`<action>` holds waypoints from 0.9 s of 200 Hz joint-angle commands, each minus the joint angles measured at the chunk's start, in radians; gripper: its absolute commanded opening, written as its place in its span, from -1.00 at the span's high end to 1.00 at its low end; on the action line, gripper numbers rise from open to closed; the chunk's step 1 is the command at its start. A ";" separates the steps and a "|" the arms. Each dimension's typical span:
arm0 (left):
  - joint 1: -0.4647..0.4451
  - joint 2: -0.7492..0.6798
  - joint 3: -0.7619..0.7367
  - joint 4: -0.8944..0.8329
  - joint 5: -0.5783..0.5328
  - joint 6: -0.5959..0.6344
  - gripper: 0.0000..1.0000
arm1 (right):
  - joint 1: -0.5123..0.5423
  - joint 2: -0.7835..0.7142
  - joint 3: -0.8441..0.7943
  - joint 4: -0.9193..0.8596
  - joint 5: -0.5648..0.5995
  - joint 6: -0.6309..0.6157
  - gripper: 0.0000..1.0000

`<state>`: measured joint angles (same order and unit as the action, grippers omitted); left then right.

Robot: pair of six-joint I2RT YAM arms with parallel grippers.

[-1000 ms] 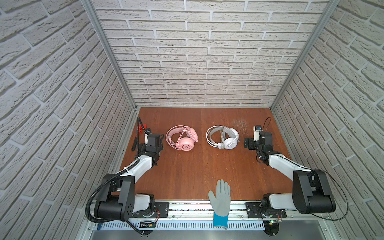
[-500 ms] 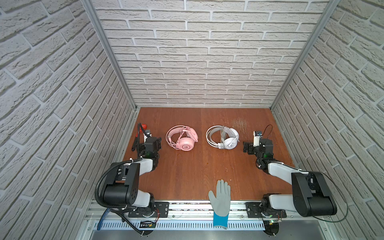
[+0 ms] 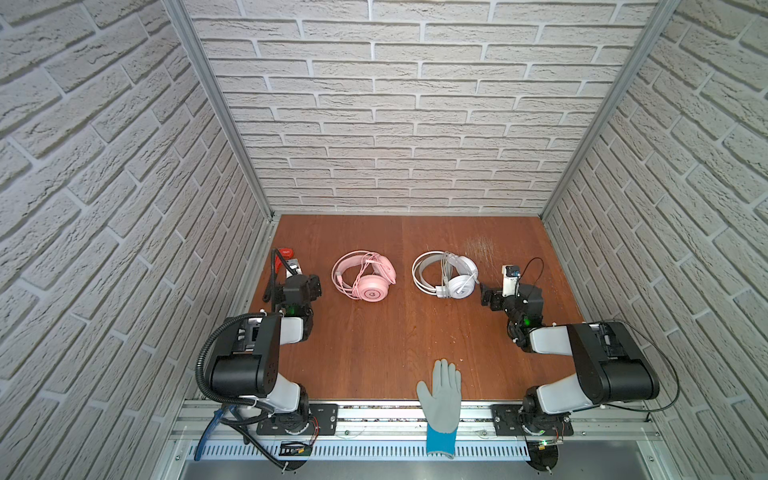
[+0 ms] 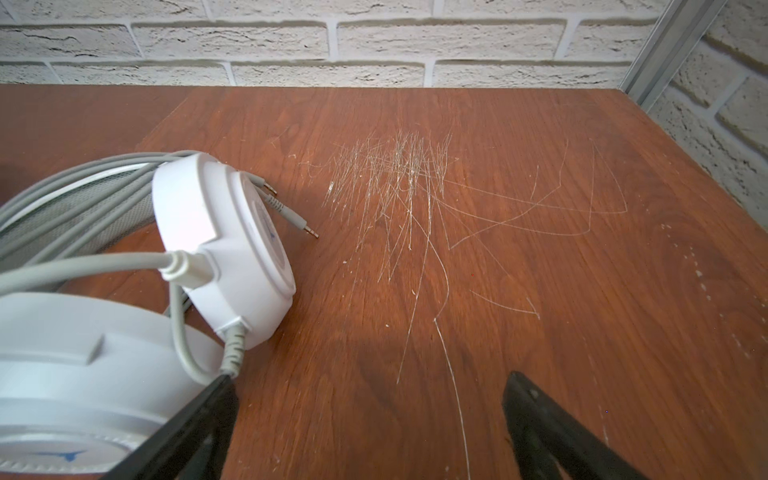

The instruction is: Wrap the headphones

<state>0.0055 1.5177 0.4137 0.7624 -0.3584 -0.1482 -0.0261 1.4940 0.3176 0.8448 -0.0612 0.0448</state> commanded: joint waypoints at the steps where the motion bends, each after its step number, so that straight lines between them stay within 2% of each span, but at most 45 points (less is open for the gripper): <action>1: 0.016 0.010 0.004 0.068 0.068 0.022 -0.96 | 0.001 -0.005 0.015 0.068 -0.011 -0.005 -1.00; 15: 0.020 0.022 -0.024 0.127 0.101 0.025 -0.97 | 0.001 -0.005 0.014 0.068 -0.010 -0.005 -1.00; 26: 0.019 0.078 -0.073 0.289 0.092 0.037 -0.96 | 0.000 -0.005 0.014 0.067 -0.011 -0.005 -1.00; 36: 0.023 0.038 -0.069 0.207 0.098 0.019 -0.96 | 0.001 -0.005 0.014 0.069 -0.011 -0.005 -1.00; 46: 0.026 0.070 -0.064 0.256 0.088 0.024 -0.96 | 0.002 -0.005 0.014 0.068 -0.011 -0.006 -1.00; 56: 0.033 0.045 -0.045 0.171 0.101 0.007 -0.96 | 0.000 -0.005 0.014 0.068 -0.011 -0.006 -1.00; 66: 0.035 0.065 -0.053 0.224 0.102 0.012 -0.97 | 0.001 -0.005 0.014 0.068 -0.011 -0.006 -1.00; 77: 0.036 0.050 -0.046 0.186 0.103 0.006 -0.97 | 0.001 -0.005 0.014 0.068 -0.011 -0.006 -1.00; 180: 0.036 0.056 -0.052 0.206 0.105 0.009 -0.96 | 0.002 -0.008 0.012 0.069 -0.010 -0.006 -1.00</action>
<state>0.0345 1.5757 0.3580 0.8970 -0.2623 -0.1345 -0.0261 1.4940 0.3180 0.8577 -0.0658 0.0448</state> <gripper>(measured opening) 0.983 0.998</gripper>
